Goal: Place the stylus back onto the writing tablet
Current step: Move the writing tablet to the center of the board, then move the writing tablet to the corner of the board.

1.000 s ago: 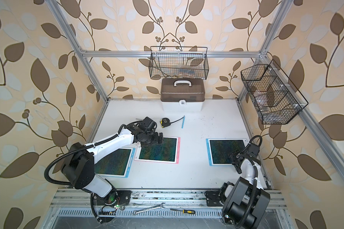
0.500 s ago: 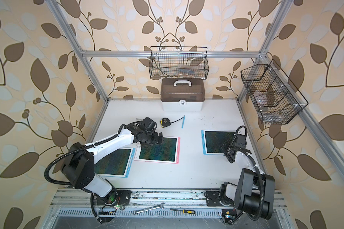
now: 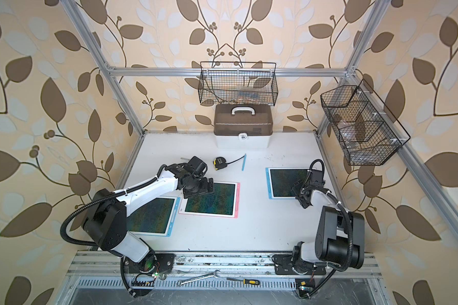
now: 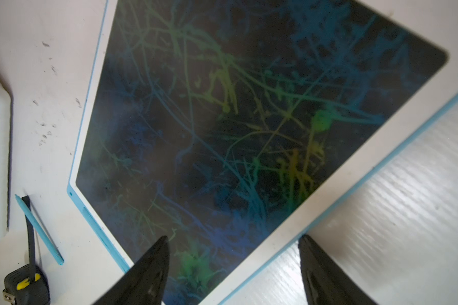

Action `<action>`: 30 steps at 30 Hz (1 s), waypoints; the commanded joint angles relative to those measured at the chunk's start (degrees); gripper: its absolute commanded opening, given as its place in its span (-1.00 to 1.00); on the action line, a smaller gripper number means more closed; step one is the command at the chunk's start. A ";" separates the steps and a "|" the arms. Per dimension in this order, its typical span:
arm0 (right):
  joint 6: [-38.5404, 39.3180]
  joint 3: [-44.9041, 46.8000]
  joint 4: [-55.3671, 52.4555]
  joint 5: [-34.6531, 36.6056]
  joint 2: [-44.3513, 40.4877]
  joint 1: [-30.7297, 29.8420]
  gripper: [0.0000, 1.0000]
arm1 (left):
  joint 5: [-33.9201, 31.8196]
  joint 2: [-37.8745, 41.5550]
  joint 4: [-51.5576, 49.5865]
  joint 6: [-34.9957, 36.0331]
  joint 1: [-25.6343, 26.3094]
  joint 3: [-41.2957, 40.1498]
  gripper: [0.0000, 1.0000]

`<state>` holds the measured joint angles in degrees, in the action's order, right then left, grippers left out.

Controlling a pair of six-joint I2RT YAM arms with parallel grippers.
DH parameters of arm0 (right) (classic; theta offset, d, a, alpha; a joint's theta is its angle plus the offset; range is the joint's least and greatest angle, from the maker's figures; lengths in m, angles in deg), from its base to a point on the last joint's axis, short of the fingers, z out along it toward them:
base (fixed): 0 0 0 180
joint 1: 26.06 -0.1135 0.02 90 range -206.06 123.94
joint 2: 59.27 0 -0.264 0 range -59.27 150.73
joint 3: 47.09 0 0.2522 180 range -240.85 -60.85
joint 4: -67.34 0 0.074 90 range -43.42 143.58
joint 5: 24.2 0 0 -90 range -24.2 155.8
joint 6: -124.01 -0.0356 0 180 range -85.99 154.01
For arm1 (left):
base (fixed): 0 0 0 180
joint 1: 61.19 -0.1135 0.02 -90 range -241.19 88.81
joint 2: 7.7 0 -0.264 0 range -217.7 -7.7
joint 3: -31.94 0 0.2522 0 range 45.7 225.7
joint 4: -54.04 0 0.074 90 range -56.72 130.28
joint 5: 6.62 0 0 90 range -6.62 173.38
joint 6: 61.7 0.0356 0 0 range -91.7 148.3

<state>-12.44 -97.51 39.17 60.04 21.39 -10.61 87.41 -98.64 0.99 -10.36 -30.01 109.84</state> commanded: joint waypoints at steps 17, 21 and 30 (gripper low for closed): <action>4.28 -3.69 -13.99 8.24 -8.21 -14.31 0.57 | 2.49 -8.39 -2.00 6.78 -19.82 4.27 0.98; 5.75 -7.18 -16.01 12.58 -8.85 -20.90 0.58 | 2.94 -11.23 -2.28 9.04 -20.62 6.85 0.98; 12.56 -20.97 -21.36 20.17 -1.39 -33.85 0.58 | 6.55 -14.97 0.43 9.06 -20.72 6.70 0.98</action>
<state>-3.02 -115.41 21.59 76.04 18.25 -42.68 92.00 -113.74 1.14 -2.20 -50.73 116.22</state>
